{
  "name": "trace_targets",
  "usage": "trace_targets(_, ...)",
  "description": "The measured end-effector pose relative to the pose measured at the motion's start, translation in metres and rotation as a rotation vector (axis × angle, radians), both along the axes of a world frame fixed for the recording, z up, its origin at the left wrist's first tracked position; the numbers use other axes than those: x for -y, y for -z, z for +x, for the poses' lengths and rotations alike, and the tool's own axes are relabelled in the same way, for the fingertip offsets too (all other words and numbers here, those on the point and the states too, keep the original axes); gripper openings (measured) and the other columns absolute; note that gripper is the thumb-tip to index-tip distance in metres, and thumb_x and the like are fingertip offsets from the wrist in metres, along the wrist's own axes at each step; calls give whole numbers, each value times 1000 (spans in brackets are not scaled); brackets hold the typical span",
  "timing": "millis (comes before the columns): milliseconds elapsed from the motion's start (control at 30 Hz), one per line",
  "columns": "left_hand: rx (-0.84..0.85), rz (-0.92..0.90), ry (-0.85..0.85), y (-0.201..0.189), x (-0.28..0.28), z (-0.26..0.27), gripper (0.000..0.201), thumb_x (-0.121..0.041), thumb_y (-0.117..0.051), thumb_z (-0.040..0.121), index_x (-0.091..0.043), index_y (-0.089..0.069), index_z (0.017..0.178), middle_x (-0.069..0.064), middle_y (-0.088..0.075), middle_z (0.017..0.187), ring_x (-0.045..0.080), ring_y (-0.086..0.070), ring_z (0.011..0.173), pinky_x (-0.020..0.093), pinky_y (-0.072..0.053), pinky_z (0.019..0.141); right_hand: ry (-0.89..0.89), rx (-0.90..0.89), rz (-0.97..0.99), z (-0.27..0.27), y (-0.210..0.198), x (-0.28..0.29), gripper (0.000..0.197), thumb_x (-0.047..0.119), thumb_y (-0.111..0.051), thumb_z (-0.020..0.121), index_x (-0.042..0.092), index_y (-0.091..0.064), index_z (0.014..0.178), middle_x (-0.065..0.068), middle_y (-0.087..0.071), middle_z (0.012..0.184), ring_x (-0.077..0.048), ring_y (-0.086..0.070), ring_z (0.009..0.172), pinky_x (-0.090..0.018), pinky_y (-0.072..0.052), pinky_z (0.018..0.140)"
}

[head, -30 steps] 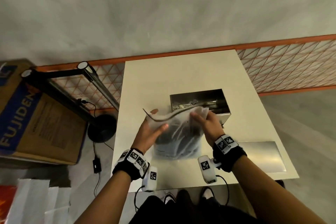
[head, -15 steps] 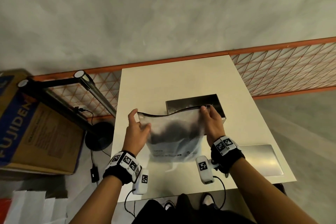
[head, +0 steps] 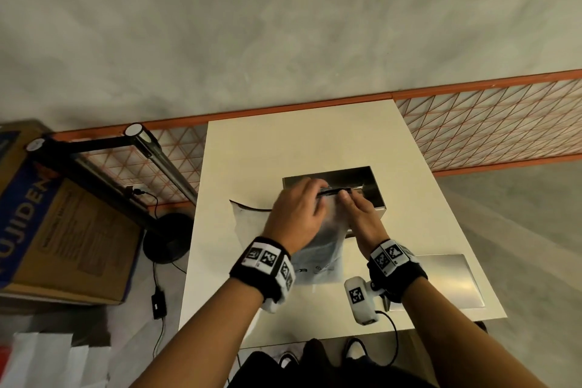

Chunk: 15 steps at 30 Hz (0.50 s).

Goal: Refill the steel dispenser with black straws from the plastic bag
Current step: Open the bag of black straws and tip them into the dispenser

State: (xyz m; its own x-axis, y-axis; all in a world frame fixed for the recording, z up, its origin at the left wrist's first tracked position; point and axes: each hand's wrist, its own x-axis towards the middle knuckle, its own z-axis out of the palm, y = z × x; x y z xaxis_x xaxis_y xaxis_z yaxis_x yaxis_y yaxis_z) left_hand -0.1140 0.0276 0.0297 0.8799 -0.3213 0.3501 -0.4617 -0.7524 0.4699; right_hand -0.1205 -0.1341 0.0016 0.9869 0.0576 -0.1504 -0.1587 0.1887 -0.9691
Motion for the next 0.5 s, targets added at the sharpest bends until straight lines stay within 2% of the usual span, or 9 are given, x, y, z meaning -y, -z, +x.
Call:
trace_targets(67, -41, 20, 16, 5, 15, 0, 25, -28, -46, 100, -17, -60, 117, 1, -64, 110, 23, -64, 92, 41, -54, 76, 8, -17, 45, -1, 1, -2, 31, 30, -46, 104, 8, -68, 109, -19, -67, 108, -25, -61, 102, -42, -46, 95)
trace_targets(133, -27, 27, 5, 8, 22, 1, 23, -30, -45, 103, -17, -61, 114, 0, -65, 107, 22, -64, 89, 39, -54, 70, 49, -27, 47, -3, 3, -6, 33, 34, -45, 103, 14, -70, 109, -19, -68, 113, -27, -62, 109, -43, -46, 100)
trace_targets(200, -8, 30, 2, 7, 25, 2, 27, -35, -41, 103, -17, -61, 110, 0, -67, 103, 22, -65, 85, 38, -53, 66, 101, -45, 44, -4, 5, -10, 34, 36, -43, 104, 19, -73, 104, -15, -71, 110, -23, -64, 108, -42, -48, 99)
trace_targets(333, 6, 30, 39, 7, 24, 4, 26, -35, -40, 106, -19, -60, 111, -3, -68, 101, 23, -66, 80, 37, -51, 61, 149, -37, 13, -2, 6, -13, 37, 41, -44, 102, 21, -75, 97, -16, -71, 105, -20, -65, 100, -44, -48, 98)
trace_targets(500, 11, 57, 49, 7, 22, 3, 17, -30, -44, 106, -21, -57, 110, -5, -68, 98, 22, -65, 76, 31, -43, 57, 182, -30, 1, -4, 12, -14, 37, 35, -42, 104, 14, -73, 101, -16, -72, 102, -20, -67, 96, -44, -51, 94)
